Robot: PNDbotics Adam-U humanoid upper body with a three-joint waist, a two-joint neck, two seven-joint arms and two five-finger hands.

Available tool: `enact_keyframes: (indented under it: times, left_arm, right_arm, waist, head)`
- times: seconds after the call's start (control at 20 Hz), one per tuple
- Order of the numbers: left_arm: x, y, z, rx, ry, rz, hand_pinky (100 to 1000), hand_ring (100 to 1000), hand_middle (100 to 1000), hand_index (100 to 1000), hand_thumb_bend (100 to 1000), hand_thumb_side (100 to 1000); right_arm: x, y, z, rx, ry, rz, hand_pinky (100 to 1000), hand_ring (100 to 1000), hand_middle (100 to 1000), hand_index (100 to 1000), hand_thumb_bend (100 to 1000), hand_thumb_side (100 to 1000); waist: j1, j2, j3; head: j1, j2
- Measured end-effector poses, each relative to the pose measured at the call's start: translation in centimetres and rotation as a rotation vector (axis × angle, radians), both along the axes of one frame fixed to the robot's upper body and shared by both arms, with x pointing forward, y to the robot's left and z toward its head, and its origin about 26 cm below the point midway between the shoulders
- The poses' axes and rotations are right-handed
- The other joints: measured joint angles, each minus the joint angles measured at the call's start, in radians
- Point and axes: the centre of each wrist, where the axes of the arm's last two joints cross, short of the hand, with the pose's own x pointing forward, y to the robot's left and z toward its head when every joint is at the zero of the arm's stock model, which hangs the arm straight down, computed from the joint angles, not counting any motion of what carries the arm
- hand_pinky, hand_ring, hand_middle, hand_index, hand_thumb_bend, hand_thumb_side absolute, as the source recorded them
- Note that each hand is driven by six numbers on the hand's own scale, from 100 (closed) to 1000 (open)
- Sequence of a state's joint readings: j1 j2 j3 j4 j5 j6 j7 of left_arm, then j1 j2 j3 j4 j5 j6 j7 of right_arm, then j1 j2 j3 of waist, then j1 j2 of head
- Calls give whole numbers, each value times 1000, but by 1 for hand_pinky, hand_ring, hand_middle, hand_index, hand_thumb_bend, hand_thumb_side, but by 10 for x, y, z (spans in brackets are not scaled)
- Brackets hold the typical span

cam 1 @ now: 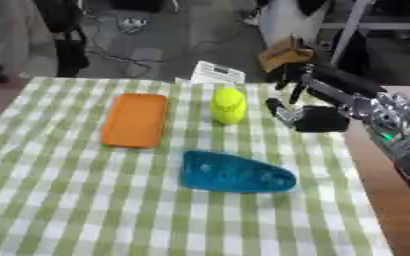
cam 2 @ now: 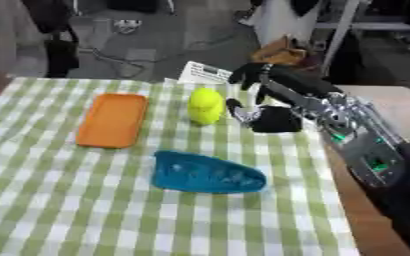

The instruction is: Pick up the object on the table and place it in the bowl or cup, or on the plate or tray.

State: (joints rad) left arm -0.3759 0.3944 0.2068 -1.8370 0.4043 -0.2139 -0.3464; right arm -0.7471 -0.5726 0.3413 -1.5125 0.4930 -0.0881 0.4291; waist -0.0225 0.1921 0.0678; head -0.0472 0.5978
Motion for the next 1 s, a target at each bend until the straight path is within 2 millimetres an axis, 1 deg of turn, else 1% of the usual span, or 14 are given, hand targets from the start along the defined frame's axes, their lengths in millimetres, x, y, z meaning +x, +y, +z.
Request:
enact_keyframes:
  times: [0.1,0.15,0.25,0.35,0.5,0.65,0.7,1.0]
  left_arm:
    - [0,0,0,1,-2,-1,692,695,740,814,197,856]
    - [0,0,0,1,-2,-1,692,695,740,814,198,857]
    - [0,0,0,1,-2,-2,692,695,740,814,198,857]
    - [0,0,0,2,-1,-4,692,695,740,814,198,857]
    - [1,-2,0,6,1,-13,691,696,739,814,197,855]
    - [1,-3,-1,3,3,-20,691,696,739,814,197,854]
    - [2,-4,-1,0,4,-24,691,697,738,814,198,854]
    - [3,-7,1,-2,1,-37,691,697,737,814,198,854]
  right_arm:
    - [4,-1,-5,-29,31,8,660,835,880,908,312,623]
    - [5,-1,-7,-40,43,11,664,839,880,908,355,611]
    - [8,0,-9,-63,65,17,669,841,880,908,392,593]
    - [12,3,-13,-86,89,22,671,841,880,908,402,588]
    - [18,7,-19,-120,109,21,698,843,875,906,427,592]
    - [23,9,-23,-160,88,-5,705,842,871,904,437,588]
    - [25,9,-25,-172,75,-17,727,847,869,903,456,588]
    - [36,13,-34,-246,-10,-100,734,845,867,902,445,591]
  waist:
    - [0,0,0]
    - [0,0,0]
    - [0,0,3]
    - [0,0,8]
    - [0,0,15]
    - [0,-1,24]
    - [0,-1,24]
    - [0,-1,38]
  head:
    - [-5,0]
    - [-7,0]
    - [-13,-1]
    - [-20,-1]
    - [-30,-1]
    - [-37,-1]
    - [-40,-1]
    - [-53,-4]
